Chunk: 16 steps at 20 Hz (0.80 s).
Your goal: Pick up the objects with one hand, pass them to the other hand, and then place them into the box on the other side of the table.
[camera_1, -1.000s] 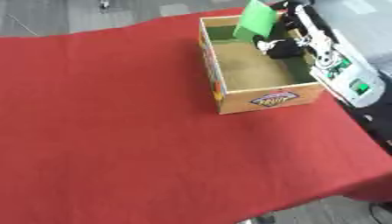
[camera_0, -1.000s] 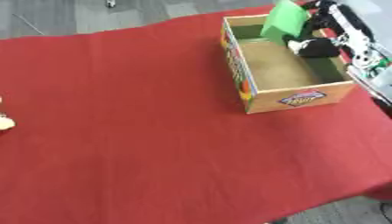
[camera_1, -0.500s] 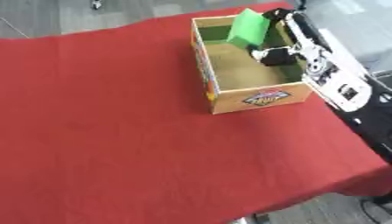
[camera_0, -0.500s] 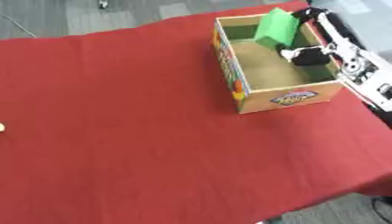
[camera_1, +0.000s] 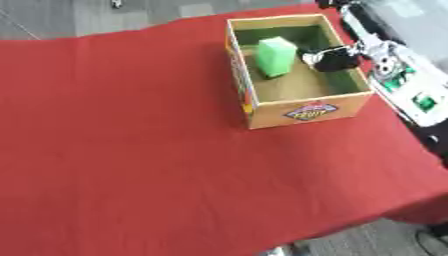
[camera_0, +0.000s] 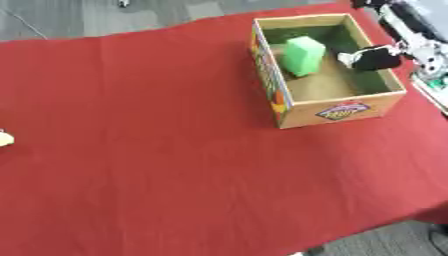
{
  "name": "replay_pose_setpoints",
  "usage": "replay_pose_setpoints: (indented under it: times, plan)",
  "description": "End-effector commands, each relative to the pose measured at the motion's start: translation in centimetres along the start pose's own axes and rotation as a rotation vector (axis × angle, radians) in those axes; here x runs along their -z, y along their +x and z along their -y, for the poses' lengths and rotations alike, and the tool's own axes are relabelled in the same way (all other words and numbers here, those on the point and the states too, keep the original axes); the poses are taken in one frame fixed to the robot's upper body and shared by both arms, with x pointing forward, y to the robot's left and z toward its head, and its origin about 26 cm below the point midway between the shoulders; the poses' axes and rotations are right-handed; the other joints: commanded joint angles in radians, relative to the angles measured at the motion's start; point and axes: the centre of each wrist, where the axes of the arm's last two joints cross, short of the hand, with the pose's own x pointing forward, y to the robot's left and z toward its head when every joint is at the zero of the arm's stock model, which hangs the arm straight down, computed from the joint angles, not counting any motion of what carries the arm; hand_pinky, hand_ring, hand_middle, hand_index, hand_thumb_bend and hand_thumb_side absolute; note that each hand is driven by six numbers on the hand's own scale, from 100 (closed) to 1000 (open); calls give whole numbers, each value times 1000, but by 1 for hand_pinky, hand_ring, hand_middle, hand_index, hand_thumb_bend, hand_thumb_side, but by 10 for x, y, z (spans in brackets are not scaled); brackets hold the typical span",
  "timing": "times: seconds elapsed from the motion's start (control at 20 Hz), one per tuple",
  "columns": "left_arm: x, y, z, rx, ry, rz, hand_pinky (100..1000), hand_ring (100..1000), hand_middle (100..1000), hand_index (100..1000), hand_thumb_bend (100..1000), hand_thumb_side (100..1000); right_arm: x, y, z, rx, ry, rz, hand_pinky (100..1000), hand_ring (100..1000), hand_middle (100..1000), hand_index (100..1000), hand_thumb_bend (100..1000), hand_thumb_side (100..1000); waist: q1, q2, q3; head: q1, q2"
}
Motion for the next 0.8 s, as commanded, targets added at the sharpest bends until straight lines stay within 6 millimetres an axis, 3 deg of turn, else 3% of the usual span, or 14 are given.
replay_pose_setpoints:
  times: [0.05, 0.2, 0.3, 0.5, 0.8]
  plan:
    - [15, -9, -14, 31, 3, -16, 822, 762, 669, 835, 1000, 479, -4, 33, 23, 126, -121, 129, 901, 949, 775, 858, 137, 100, 0, -26, -5, 48, -1]
    - [32, -21, -20, 27, -74, -58, 828, 772, 681, 843, 1000, 471, -11, 42, 25, 284, -169, 205, 898, 948, 791, 867, 100, 102, 2, -30, -12, 108, 2]
    - [46, -32, -26, 33, -145, -80, 834, 781, 693, 846, 1000, 471, -13, 40, 26, 357, -179, 239, 901, 954, 803, 875, 100, 169, 5, -33, -16, 146, 2]
    - [76, -57, -41, 48, -304, -117, 847, 792, 709, 852, 1000, 459, -17, 35, 23, 441, -166, 288, 897, 945, 788, 867, 100, 119, 9, -36, -22, 218, 8]
    - [109, -92, -56, 120, -487, -182, 853, 808, 729, 854, 1000, 401, -22, 28, 12, 547, -134, 325, 897, 936, 776, 861, 100, 130, 15, -33, -31, 332, 13]
